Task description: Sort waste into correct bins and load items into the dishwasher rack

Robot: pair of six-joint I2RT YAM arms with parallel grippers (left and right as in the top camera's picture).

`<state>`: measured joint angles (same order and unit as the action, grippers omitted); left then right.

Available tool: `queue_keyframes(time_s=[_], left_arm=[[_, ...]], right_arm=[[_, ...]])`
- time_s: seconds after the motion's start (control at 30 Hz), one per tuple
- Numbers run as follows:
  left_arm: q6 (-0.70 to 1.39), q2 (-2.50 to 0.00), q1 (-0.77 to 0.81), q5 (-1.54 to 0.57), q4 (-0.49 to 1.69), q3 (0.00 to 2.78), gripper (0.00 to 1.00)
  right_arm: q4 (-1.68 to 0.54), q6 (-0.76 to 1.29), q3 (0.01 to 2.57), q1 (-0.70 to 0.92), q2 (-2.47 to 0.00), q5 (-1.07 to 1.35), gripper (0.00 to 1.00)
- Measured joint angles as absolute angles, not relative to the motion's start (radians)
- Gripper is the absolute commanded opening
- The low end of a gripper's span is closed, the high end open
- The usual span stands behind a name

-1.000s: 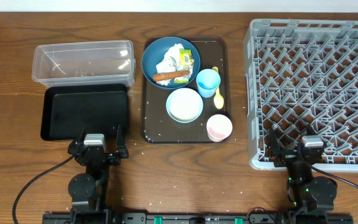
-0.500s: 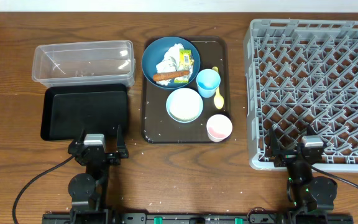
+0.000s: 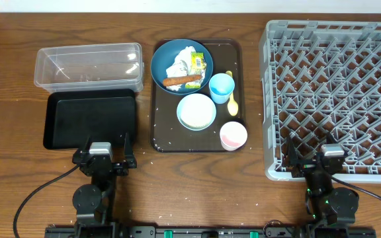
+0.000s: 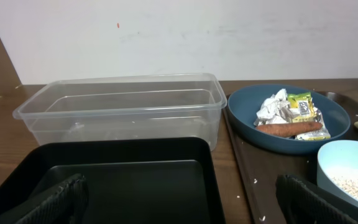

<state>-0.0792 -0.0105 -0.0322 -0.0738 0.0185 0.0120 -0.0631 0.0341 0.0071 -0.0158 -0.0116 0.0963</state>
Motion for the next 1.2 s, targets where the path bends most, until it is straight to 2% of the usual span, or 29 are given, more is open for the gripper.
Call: queue_keyframes(time_s=[0.43, 0.73, 0.97, 1.2], left_arm=[[-0.079, -0.010, -0.032, -0.074, 0.019, 0.012, 0.98], [-0.079, -0.010, -0.032, -0.079, 0.013, 0.012, 0.98], [-0.079, -0.010, -0.032, -0.214, -0.039, 0.013, 0.98], [-0.079, -0.097, -0.032, -0.263, 0.021, 0.155, 0.98]], right_arm=[[-0.057, 0.034, 0.007, -0.016, -0.012, 0.069, 0.99], [0.068, 0.046, 0.007, -0.016, -0.012, 0.049, 0.99], [0.215, 0.057, 0.007, -0.016, -0.012, 0.094, 0.99], [0.225, 0.052, 0.039, -0.016, -0.017, 0.125, 0.99]])
